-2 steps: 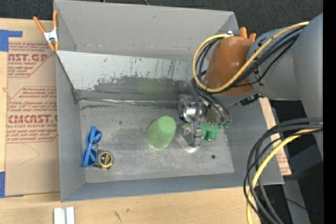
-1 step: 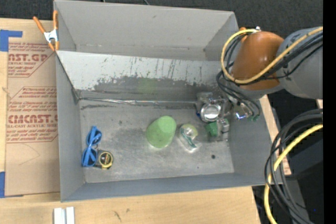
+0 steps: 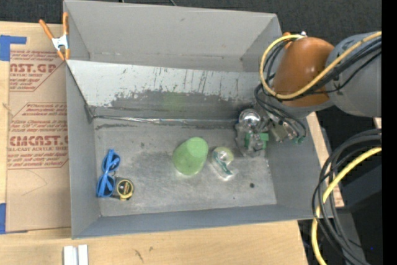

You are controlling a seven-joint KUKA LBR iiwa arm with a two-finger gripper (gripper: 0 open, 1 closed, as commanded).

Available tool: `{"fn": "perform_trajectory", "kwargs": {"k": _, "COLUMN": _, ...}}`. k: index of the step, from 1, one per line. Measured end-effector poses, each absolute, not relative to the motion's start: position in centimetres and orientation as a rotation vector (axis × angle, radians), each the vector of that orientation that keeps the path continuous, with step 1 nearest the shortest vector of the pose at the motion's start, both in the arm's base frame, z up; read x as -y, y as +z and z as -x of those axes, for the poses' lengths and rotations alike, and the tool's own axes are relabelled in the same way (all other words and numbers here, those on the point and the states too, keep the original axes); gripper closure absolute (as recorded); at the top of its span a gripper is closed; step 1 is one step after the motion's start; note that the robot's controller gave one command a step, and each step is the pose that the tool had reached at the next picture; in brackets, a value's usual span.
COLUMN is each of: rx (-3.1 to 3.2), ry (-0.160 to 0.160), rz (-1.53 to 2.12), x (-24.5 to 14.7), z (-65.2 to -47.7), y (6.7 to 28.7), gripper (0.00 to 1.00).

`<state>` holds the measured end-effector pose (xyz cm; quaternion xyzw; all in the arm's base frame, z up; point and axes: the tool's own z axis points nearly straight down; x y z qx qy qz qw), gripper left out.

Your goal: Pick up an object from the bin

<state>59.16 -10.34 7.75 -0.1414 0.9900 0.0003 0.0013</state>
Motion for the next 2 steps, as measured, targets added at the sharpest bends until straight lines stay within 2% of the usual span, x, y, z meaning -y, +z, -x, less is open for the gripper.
{"fn": "perform_trajectory", "kwargs": {"k": 1, "rx": -3.107, "ry": 0.002, "rz": 0.444, "x": 10.3, "z": -59.2, "y": 7.7, "gripper": 0.00}}
{"fn": "perform_trajectory", "kwargs": {"k": 2, "rx": -3.118, "ry": 0.031, "rz": 0.410, "x": 12.1, "z": -59.3, "y": 6.9, "gripper": 0.00}}
